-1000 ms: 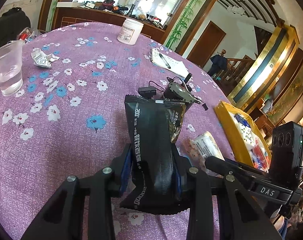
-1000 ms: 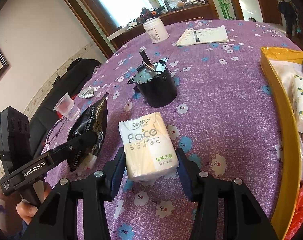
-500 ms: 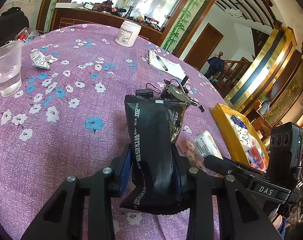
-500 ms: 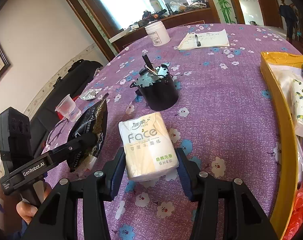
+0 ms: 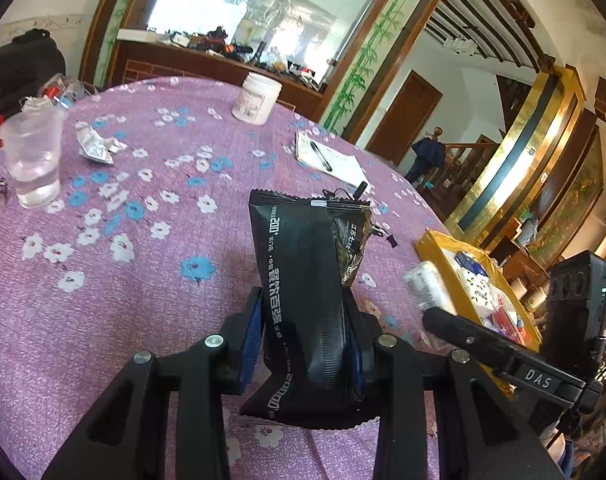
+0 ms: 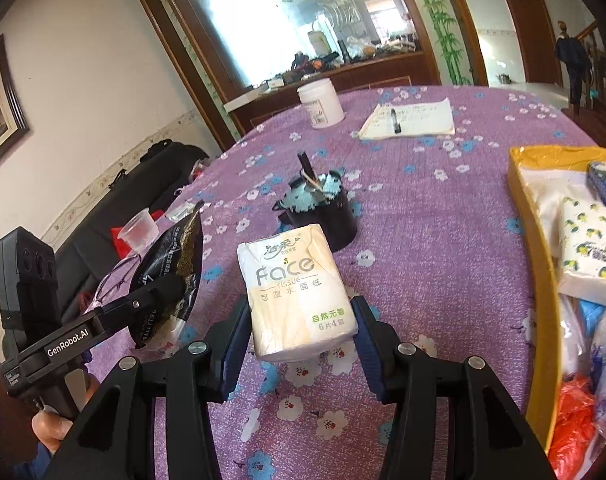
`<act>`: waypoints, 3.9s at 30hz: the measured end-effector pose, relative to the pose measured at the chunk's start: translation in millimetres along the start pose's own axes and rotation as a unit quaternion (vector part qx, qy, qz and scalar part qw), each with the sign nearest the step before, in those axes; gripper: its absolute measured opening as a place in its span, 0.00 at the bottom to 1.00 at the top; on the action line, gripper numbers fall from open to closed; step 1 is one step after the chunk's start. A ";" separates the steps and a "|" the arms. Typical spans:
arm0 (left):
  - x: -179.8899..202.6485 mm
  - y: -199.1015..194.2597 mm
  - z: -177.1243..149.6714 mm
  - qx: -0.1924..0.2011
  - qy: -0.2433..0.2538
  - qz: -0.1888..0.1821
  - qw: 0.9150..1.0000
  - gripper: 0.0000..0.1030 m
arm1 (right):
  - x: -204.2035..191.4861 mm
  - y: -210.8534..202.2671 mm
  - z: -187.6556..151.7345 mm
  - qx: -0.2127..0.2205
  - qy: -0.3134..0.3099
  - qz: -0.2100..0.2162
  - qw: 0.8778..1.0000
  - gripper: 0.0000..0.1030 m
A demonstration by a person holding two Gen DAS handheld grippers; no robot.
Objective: Organize soft objects
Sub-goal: 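Lift the Face tissue pack and black snack bag off the table, then carry the Face pack and black bag over the yellow tray and lower them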
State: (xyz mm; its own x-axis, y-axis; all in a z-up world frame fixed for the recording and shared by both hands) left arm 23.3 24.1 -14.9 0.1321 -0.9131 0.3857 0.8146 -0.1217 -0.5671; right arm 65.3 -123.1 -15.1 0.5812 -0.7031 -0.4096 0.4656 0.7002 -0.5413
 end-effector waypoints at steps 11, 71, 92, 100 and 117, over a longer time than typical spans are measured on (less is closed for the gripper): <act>26.4 -10.4 -11.2 0.008 0.041 0.020 0.999 0.33 | 5.4 -51.4 0.3 0.061 0.011 -0.027 0.998 0.52; 309.2 67.7 -109.2 -0.037 0.343 0.009 0.939 0.37 | 209.7 -210.8 -24.7 0.142 0.171 -0.221 0.950 0.52; 307.8 73.0 -111.0 -0.041 0.353 0.019 0.935 0.40 | 211.7 -202.9 -25.4 0.120 0.171 -0.240 0.948 0.53; 308.3 72.5 -111.5 -0.040 0.355 0.021 0.934 0.41 | 212.6 -200.4 -28.3 0.114 0.171 -0.244 0.948 0.53; 302.8 67.7 -112.2 -0.042 0.368 0.032 0.928 0.44 | 213.5 -198.2 -30.2 0.106 0.171 -0.250 0.947 0.53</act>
State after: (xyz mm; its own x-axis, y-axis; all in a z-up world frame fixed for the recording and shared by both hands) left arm 55.1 -304.3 -18.2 -0.2680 -0.9341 -0.2359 0.7675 -0.0590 -0.6383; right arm 77.0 -415.8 -17.5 0.0201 -0.9268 -0.3750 0.7696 0.2538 -0.5859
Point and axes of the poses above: each gripper's, at about its wrist camera, not at the fingertips, and y roughly the way its jaws point, x to its right, z to its top, the point moved 8 cm from there along y, roughly the way its jaws point, and after that the axes turned 4 degrees about z, right-handed, at the moved point
